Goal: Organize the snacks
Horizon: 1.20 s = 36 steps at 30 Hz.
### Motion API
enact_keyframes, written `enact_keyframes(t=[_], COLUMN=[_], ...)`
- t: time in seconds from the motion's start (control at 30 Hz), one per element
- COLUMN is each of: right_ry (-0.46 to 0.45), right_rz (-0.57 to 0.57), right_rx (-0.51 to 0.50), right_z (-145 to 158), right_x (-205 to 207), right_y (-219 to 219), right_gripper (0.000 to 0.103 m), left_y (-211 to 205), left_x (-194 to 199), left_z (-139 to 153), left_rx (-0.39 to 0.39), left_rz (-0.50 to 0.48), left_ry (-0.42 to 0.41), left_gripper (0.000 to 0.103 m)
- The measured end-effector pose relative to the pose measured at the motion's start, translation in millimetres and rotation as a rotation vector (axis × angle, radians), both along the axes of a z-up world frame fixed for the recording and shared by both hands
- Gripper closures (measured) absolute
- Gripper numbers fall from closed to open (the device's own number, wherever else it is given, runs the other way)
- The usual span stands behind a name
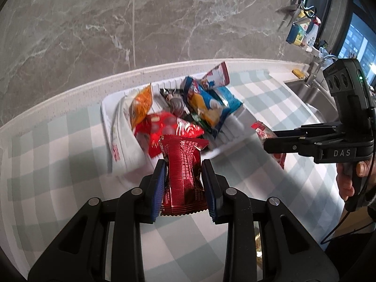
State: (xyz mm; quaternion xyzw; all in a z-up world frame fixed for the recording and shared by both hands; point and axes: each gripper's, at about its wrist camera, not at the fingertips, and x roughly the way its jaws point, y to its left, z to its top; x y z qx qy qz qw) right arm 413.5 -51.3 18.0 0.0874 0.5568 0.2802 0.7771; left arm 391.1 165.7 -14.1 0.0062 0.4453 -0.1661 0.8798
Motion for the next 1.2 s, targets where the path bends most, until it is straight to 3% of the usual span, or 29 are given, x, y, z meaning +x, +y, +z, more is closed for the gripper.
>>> enact_keyframes(t=[0.5, 1.2], right_ry=[-0.045, -0.060], right_rz=[0.030, 0.066], right_rx=[-0.006, -0.034], right_z=[11, 0], right_x=[34, 70], right_y=[24, 47], right_gripper=[0.069, 0.069], left_y=[-4, -12], left_x=[39, 77], left_z=[12, 2], left_rx=[0.015, 0.028], left_rz=[0.004, 0.004], left_ry=[-0.025, -0.018], left_gripper=[0.074, 0.074])
